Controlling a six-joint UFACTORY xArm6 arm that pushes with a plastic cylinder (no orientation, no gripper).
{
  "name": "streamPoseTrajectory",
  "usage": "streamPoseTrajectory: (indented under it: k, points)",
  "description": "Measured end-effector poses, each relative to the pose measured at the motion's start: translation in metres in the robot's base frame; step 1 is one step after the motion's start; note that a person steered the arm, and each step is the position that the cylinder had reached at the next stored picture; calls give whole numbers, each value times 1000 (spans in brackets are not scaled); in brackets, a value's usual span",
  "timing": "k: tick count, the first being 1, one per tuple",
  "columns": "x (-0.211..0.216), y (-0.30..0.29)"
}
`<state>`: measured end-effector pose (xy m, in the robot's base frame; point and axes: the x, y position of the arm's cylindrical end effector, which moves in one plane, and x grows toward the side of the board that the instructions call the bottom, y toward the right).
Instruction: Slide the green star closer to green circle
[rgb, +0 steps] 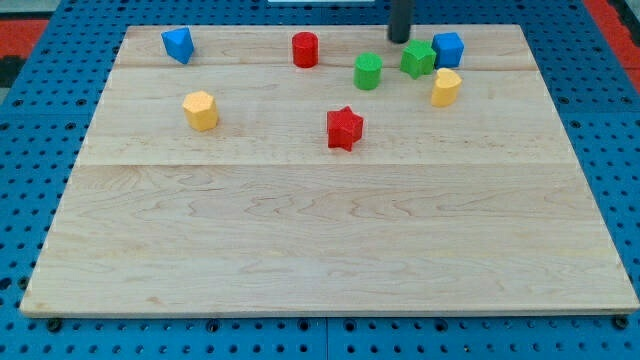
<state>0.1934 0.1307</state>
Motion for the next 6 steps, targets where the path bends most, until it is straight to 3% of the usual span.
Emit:
streamPoseTrajectory:
  k: [1,2,3,4,5,6]
  points:
    - [-1,36]
    - [37,55]
    - [61,40]
    - [115,30]
    - [90,38]
    - [33,44]
